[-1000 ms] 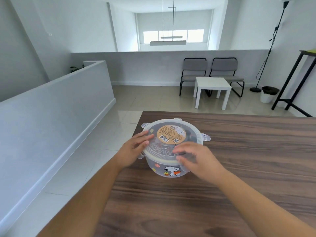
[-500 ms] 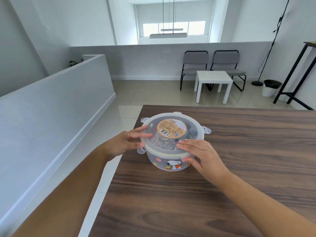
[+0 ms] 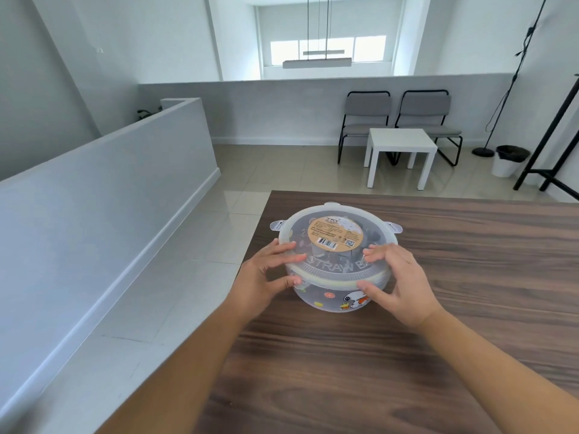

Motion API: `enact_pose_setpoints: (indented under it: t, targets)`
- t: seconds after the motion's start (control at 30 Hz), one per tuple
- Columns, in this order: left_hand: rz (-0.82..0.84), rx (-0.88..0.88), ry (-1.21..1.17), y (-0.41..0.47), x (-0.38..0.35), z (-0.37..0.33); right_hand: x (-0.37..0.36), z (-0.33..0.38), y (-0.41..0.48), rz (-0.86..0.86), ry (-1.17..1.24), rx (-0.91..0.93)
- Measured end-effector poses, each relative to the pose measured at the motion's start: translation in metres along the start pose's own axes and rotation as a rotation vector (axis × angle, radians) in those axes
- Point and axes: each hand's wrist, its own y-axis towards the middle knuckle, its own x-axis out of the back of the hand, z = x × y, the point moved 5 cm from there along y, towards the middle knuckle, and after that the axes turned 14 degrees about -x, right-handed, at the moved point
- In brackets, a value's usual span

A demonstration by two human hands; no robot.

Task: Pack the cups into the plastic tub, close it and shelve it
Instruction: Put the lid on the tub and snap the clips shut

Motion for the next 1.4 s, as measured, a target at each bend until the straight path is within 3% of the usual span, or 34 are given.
enact_pose_setpoints:
  t: [0.2, 0.37, 0.67, 0.77, 0.87, 1.23, 1.4]
  targets:
    - [-0.071, -0.109, 0.146, -0.003, -0.004, -0.001, -0.008, -0.001, -0.003, -0.099, 0.016, 0.028]
    - [-0.047, -0.208, 0.320, -0.001, -0.006, -0.010, -0.008, 0.001, -0.003, -0.074, -0.013, 0.016]
    - [0.013, -0.155, 0.250, 0.018, 0.005, -0.018, -0.019, 0.038, -0.010, -0.025, -0.183, 0.078]
    - [0.084, -0.077, 0.340, 0.039, 0.009, -0.007, -0.033, 0.054, -0.014, 0.005, -0.214, 0.113]
    - [0.127, -0.034, 0.386, 0.039, 0.004, 0.004, -0.031, 0.051, -0.015, 0.001, -0.193, 0.069]
    - [0.076, -0.206, 0.515, 0.005, -0.040, -0.037, 0.032, -0.007, -0.009, 0.013, -0.005, 0.005]
    - [0.098, -0.279, 0.400, 0.007, -0.048, -0.054, 0.045, -0.022, 0.003, 0.050, 0.041, -0.136]
